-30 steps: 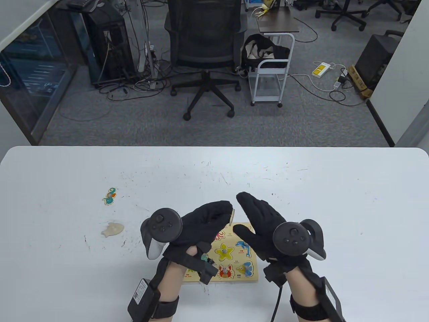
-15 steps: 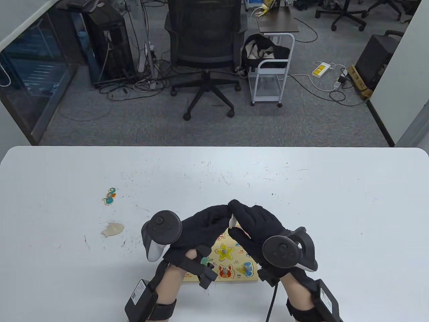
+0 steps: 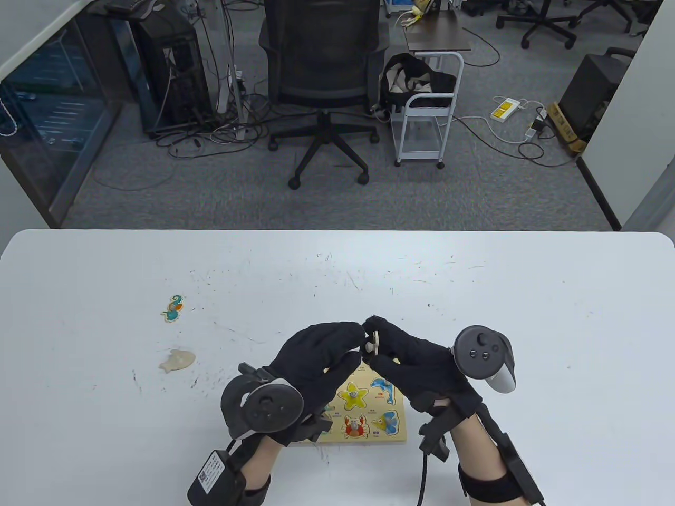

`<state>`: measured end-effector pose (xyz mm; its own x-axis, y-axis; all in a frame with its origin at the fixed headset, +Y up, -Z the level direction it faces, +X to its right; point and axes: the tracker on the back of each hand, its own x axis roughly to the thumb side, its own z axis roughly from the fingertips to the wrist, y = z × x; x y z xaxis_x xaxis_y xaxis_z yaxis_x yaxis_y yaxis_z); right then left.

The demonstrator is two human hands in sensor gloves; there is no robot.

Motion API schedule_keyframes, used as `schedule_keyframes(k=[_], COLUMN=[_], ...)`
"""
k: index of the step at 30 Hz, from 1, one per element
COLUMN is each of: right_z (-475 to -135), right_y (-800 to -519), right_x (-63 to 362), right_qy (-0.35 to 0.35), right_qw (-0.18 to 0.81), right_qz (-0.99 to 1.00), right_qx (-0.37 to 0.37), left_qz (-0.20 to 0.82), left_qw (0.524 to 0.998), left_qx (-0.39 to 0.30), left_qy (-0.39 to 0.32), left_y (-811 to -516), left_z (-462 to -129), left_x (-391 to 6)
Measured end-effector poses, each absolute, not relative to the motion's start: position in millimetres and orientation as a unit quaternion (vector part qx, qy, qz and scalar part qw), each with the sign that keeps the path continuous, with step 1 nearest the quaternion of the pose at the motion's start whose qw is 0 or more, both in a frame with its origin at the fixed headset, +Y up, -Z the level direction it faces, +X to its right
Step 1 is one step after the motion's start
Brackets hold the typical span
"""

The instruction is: Fit puzzle pieces into frame

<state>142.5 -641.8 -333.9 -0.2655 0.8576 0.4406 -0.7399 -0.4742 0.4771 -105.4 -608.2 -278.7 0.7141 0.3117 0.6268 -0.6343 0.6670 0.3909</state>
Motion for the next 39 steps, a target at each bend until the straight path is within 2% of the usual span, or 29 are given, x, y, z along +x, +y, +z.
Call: schedule_keyframes(k=[8, 14, 19, 30, 35, 39], right_z=[-344.7, -345.7, -345.7, -346.6, -347.1, -345.8], right_y=[-655.6, -656.8, -658.1, -657.0, -654.7, -649.9], right_x=[138.0, 138.8, 137.4, 139.3, 144.7, 155.0], right_qy=[0.212, 0.222, 0.238, 0.249, 0.239, 0.187], right_qw=[0.592, 0.591, 0.587, 0.595, 0.600, 0.570], right_qz=[0.684, 0.685, 0.685, 0.671, 0.672, 0.733], right_qx=[0.370, 0.363, 0.360, 0.365, 0.362, 0.321], left_qz=[0.158, 0.159, 0.203, 0.189, 0.190, 0.169], left_qw=[0.884, 0.884, 0.887, 0.890, 0.893, 0.914], left_qx=[0.351, 0.351, 0.320, 0.332, 0.328, 0.293], left_qy=[-0.267, -0.264, -0.263, -0.249, -0.241, -0.224], left_y=[-608.4, -610.6, -611.0, -603.3, -597.2, -598.6], left_z=[-265.7, -265.1, -271.0, -264.8, -262.8, -266.1], left_x=[-87.4, -83.2, -87.6, -82.7, -84.7, -88.9])
